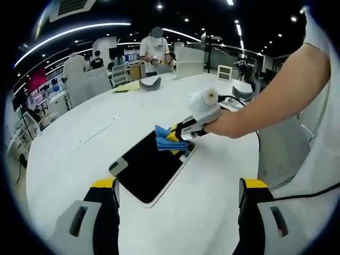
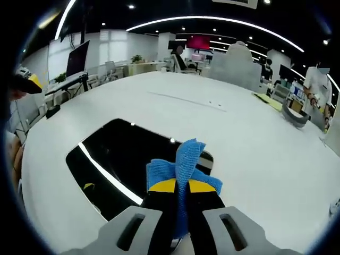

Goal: Wipe the mirror surface with the cleaning cloth until all visible marks leave the cleaned area.

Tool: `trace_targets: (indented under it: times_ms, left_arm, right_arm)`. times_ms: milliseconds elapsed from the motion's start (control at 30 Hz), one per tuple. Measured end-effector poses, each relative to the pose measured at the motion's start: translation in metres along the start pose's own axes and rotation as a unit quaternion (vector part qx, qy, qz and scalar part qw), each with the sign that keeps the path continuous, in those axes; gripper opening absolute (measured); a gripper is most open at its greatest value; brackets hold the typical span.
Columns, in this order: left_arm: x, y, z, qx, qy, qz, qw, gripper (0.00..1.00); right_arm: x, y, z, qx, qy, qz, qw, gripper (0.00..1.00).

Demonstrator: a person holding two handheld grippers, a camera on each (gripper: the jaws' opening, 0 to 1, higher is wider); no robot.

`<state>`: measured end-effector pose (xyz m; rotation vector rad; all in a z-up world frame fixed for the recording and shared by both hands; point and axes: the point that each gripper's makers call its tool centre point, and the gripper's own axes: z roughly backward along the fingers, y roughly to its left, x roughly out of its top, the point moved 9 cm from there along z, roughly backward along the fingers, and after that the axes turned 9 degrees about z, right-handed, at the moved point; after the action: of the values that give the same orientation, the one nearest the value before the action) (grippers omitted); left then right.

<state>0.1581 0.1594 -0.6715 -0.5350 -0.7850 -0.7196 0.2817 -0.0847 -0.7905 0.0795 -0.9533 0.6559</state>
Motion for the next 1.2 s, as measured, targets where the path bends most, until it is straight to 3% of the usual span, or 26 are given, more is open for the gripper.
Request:
trace_targets:
  times_ms: [667, 1200]
  left_arm:
    - [-0.001, 0.007, -0.001, 0.002, 0.006, 0.002, 1.0, 0.94]
    - [0.002, 0.01, -0.003, 0.002, 0.009, 0.002, 1.0, 0.94]
  right_arm:
    - [0.012, -0.011, -0.017, 0.03, 0.005, 0.048, 0.9984, 0.02]
    - [0.017, -0.015, -0.025, 0.054, 0.006, 0.053, 0.9971, 0.02]
